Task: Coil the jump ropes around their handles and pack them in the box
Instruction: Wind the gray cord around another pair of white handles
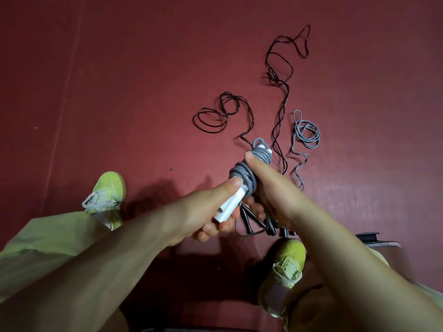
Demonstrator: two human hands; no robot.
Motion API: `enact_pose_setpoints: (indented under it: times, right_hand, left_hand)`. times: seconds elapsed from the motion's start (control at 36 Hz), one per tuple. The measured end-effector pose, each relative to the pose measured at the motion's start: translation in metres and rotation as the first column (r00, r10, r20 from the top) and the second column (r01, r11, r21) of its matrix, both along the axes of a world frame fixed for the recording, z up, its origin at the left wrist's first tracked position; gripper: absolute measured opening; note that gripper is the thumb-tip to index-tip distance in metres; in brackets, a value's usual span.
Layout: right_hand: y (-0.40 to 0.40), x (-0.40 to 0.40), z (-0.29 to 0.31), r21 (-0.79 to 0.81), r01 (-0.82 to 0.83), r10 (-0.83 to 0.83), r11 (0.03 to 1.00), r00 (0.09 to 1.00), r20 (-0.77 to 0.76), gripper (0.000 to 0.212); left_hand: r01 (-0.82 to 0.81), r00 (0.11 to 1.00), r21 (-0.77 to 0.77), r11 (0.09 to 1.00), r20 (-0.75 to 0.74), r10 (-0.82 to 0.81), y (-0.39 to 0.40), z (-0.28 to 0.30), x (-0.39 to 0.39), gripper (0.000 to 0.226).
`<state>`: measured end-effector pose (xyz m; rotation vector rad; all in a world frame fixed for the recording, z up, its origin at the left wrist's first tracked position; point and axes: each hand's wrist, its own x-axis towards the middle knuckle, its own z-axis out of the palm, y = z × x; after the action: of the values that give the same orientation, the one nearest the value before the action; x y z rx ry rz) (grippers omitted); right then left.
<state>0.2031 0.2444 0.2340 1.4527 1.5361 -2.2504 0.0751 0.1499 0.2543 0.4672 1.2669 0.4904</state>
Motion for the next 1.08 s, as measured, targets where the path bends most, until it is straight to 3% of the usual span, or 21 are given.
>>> enact_pose_setpoints:
  times: [0.08,0.17,0.33,0.42,0.5,0.64,0.72,0.81,0.89,0.97,1.03,1.08]
  right_hand:
    - [0.001,0.001,-0.004,-0.001,-0.037,0.037,0.999,0.998,0.06,0.058]
    - [0.001,0.003,-0.006,0.018,-0.066,0.064,0.998,0.99,0.124,0.059]
    - [-0.003,0.001,-0.014,-0.011,-0.031,0.033,0.999,0.974,0.224,0.074]
    - [-0.001,0.001,-0.016,-0.047,0.018,-0.007,0.999,0.975,0.221,0.083]
    - [-0.001,0.0,-0.006,0.054,0.037,-0.041,0.998,0.996,0.083,0.042]
    - [-0.004,-0.001,0.008,0.311,0.01,0.031,0.951,0.991,-0.128,0.022]
    - [-0.004,0.002,0.008,0.305,0.048,0.024,0.951,0.974,-0.227,0.029]
    - [-0.005,0.005,0.009,0.212,0.068,0.001,0.975,0.95,-0.312,0.044]
    - [-0.003,0.004,0.006,0.107,0.094,-0.039,0.99,0.903,-0.429,0.047]
    - [-0.003,0.002,0.004,0.054,0.078,-0.039,0.996,0.853,-0.52,0.048]
    - [-0.002,0.002,0.007,0.065,0.066,-0.029,0.996,0.892,-0.452,0.042]
    - [-0.001,0.004,0.008,0.144,0.011,0.039,0.99,0.938,-0.345,0.055]
  left_hand:
    - [0.031,0.989,0.045,0.999,-0.144,-0.024,0.0,-0.006,0.0,0.052]
    - [0.083,0.938,0.069,0.994,-0.341,-0.054,0.001,-0.011,-0.005,0.07]
    - [0.258,0.693,0.049,0.965,-0.705,-0.149,-0.001,-0.012,-0.006,0.048]
    - [0.289,0.668,0.033,0.957,-0.723,-0.177,-0.001,-0.014,-0.008,0.044]
    - [0.2,0.762,0.099,0.975,-0.641,-0.091,0.0,-0.015,-0.014,0.039]
    - [0.21,0.787,0.172,0.962,-0.614,-0.061,0.003,-0.015,-0.015,0.04]
    - [0.171,0.931,0.215,0.961,-0.354,-0.086,0.002,-0.011,-0.013,0.027]
    - [-0.073,0.996,0.143,0.987,0.052,0.066,0.0,0.0,-0.013,0.03]
    - [-0.1,0.875,0.018,0.995,0.477,0.08,-0.002,-0.002,-0.016,0.064]
    - [-0.097,0.637,0.03,0.995,0.77,0.039,-0.004,-0.011,-0.011,0.077]
    - [-0.144,0.544,0.073,0.987,0.839,0.017,-0.004,-0.012,-0.008,0.068]
    - [-0.14,0.575,0.03,0.99,0.816,0.056,-0.002,-0.011,-0.009,0.067]
